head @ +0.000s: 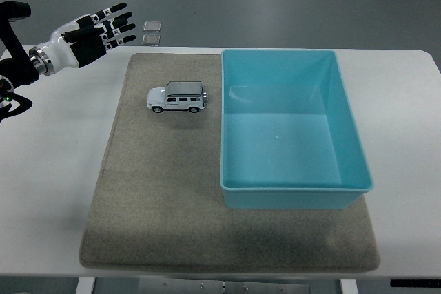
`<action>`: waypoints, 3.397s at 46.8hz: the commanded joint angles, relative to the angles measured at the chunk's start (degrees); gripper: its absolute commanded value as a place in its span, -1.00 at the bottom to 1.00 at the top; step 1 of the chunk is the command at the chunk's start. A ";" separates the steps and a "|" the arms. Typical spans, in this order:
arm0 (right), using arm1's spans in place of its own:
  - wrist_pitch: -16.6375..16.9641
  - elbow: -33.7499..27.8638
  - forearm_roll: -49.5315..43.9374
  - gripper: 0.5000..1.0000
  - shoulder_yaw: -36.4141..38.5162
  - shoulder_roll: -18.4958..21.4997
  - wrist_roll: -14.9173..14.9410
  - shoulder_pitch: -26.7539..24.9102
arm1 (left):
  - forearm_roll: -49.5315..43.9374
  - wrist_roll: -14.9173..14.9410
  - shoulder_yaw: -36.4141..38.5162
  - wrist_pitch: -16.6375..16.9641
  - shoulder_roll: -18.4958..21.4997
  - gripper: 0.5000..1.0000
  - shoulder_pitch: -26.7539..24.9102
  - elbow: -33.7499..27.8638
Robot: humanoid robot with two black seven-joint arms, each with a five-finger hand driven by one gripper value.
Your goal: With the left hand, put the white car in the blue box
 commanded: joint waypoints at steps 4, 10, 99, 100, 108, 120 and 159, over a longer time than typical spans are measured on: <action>-0.05 0.00 0.01 0.74 0.00 0.00 0.04 0.00 | 0.36 0.04 0.00 -0.27 0.00 0.99 -0.15 -0.08; 0.03 0.00 0.01 0.74 0.00 0.00 -0.05 0.00 | 0.27 0.04 -0.09 -0.88 0.00 0.99 -0.50 -0.17; 0.03 0.00 0.01 0.74 0.00 0.00 0.04 0.00 | 81.65 -16.84 20.04 13.35 -8.09 0.83 -11.14 -9.22; 0.03 0.00 0.01 0.74 0.00 0.00 0.04 0.00 | 82.01 -16.84 20.04 13.88 -8.18 0.83 -11.14 -9.22; -0.05 0.00 0.01 0.74 0.00 0.00 0.04 0.00 | 82.54 -16.75 20.91 16.52 -8.18 0.83 -10.70 -9.22; 0.03 0.00 0.01 0.74 0.00 0.00 0.04 0.00 | 85.79 -16.75 21.53 16.78 -8.18 0.40 -10.52 -9.22; 0.03 0.00 -0.07 0.74 0.00 0.00 -0.05 0.00 | 89.04 -17.01 21.53 16.78 -7.21 -1.00 -11.75 -8.96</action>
